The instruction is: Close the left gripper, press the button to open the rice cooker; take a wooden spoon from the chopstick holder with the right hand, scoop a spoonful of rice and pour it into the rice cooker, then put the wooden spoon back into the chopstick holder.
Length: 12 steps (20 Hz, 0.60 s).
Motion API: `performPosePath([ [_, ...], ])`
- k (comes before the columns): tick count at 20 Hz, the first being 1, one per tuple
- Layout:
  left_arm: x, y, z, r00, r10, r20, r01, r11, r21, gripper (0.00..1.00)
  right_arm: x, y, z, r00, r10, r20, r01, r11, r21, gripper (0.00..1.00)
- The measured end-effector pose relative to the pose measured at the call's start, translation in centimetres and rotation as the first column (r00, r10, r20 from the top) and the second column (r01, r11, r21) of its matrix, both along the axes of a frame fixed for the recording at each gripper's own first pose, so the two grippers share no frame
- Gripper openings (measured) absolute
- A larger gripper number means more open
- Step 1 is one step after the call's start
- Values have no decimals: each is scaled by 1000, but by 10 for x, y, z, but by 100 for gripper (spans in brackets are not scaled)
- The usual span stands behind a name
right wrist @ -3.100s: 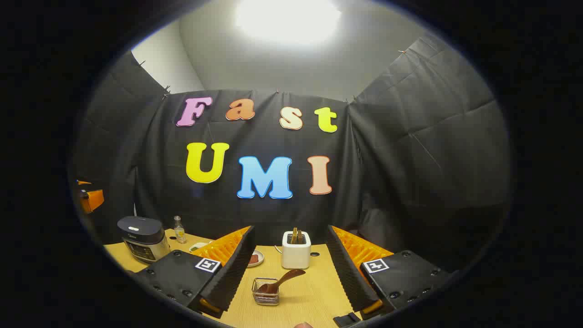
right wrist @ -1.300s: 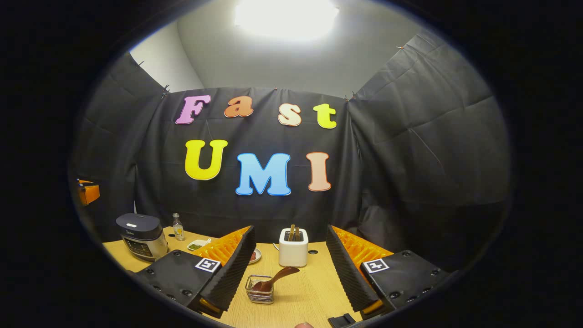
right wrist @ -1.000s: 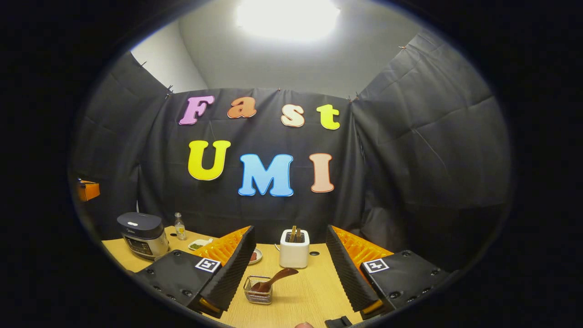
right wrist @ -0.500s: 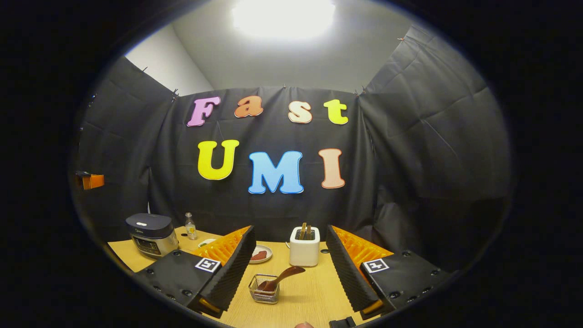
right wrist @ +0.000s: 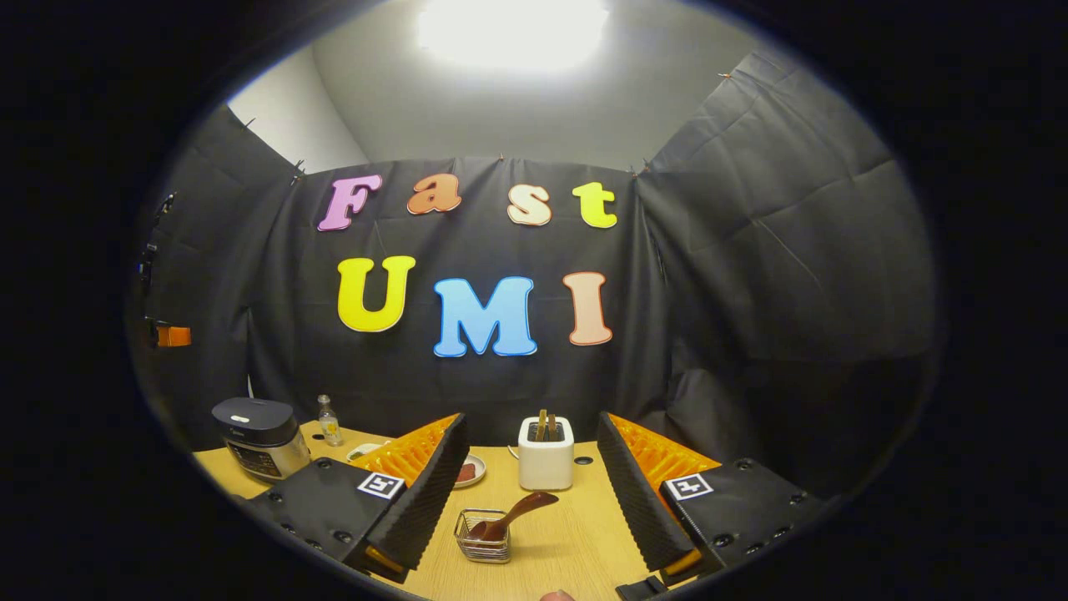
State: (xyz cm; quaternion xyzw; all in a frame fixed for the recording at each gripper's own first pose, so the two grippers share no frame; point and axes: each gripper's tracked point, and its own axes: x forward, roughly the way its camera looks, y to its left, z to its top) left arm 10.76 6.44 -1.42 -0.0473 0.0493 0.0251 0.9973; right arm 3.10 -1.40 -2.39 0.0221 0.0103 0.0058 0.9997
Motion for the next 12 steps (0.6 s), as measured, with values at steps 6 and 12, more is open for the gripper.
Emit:
performPosePath([
  [6,49,13,-46,997,-45,-64,43,999,-28,4,7,15,-2,998,-60,-11,60,998,-23,96],
  [12,84,21,-102,985,-86,-147,78,995,-59,1,11,31,-7,994,-102,-27,101,994,-46,96],
])
